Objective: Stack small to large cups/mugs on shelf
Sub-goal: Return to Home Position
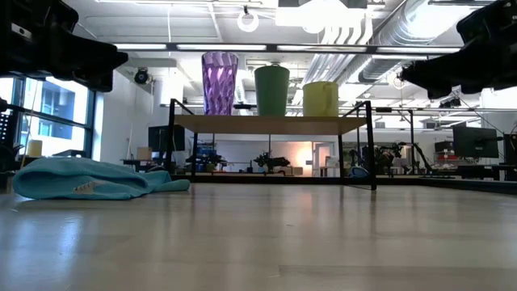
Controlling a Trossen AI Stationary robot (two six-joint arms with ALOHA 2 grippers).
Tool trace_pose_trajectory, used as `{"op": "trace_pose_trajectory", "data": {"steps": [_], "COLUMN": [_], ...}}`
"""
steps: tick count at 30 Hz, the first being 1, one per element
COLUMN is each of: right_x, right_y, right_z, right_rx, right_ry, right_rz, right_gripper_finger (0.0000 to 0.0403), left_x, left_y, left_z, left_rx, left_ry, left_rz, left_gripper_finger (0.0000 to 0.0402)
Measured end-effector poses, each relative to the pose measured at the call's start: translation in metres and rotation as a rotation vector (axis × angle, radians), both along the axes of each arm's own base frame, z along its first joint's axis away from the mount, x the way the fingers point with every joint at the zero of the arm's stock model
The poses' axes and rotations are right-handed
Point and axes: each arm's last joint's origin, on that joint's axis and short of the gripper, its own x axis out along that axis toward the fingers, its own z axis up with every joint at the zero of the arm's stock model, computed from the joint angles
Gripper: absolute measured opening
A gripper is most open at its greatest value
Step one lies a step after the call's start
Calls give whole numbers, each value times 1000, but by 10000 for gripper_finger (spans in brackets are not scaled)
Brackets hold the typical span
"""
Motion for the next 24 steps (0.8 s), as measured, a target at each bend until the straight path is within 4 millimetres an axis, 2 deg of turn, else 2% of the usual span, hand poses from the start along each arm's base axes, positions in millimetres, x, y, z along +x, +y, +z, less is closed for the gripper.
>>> {"op": "trace_pose_trajectory", "data": {"steps": [24], "right_x": [1], "right_y": [0], "right_z": [-2], "right_rx": [-2], "right_ry": [18], "right_rz": [0], "right_gripper_finger": [163], "left_x": [0], "left_y": [0], "left_z": [0], "left_rx": [2], "left_ry": [1], "left_rz": [7], "left_gripper_finger": [108]}}
